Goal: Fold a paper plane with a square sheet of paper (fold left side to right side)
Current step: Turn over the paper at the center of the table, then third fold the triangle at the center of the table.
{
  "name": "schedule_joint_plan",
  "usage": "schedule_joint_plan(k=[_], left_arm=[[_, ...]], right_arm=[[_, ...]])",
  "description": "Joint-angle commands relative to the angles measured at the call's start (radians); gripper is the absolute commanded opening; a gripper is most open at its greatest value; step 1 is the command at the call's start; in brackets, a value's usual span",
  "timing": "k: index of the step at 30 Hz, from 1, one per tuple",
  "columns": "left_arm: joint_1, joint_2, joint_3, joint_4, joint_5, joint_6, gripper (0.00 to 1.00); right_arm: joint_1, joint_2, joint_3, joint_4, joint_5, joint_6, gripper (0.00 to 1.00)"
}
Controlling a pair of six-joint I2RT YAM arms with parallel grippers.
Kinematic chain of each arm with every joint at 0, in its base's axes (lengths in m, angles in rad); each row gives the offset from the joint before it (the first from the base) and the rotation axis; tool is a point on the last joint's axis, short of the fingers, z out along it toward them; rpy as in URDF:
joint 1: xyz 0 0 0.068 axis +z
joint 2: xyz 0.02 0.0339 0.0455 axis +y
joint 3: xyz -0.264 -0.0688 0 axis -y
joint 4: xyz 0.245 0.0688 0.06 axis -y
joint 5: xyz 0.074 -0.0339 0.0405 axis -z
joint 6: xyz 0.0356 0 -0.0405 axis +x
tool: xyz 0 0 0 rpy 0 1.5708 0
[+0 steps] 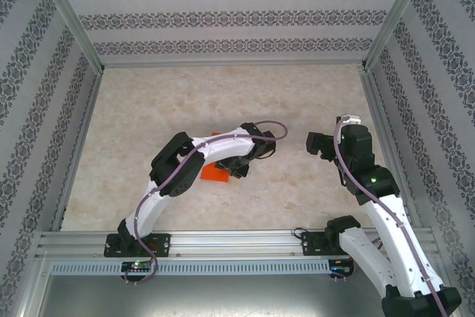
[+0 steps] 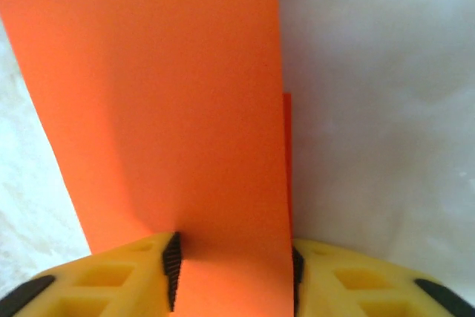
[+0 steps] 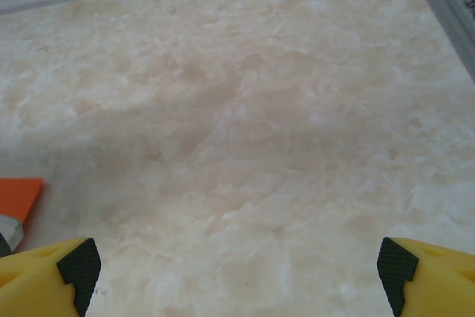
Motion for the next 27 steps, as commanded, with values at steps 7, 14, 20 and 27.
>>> schedule_joint_plan(k=[7, 14, 20, 27], left_arm=[[0.065, -0.233, -0.126, 0.398, 0.343, 0.049, 0.59], [0.197, -0.519, -0.422, 0.653, 0.443, 0.013, 0.63], [0.383, -0.764, -0.770, 0.908, 0.555, -0.052, 0.69], [0.532, -0.904, -0.982, 1.026, 0.653, -0.082, 0.73]], right_arm=[[-0.012, 0.088, 0.016, 0.057, -0.139, 0.022, 0.98], [0.015, 0.189, -0.028, 0.256, -0.354, 0.147, 0.87], [0.190, 0.426, -0.027, 0.475, -0.422, 0.267, 0.49], [0.368, 0.870, 0.162, 0.645, -0.488, 0.337, 0.31]])
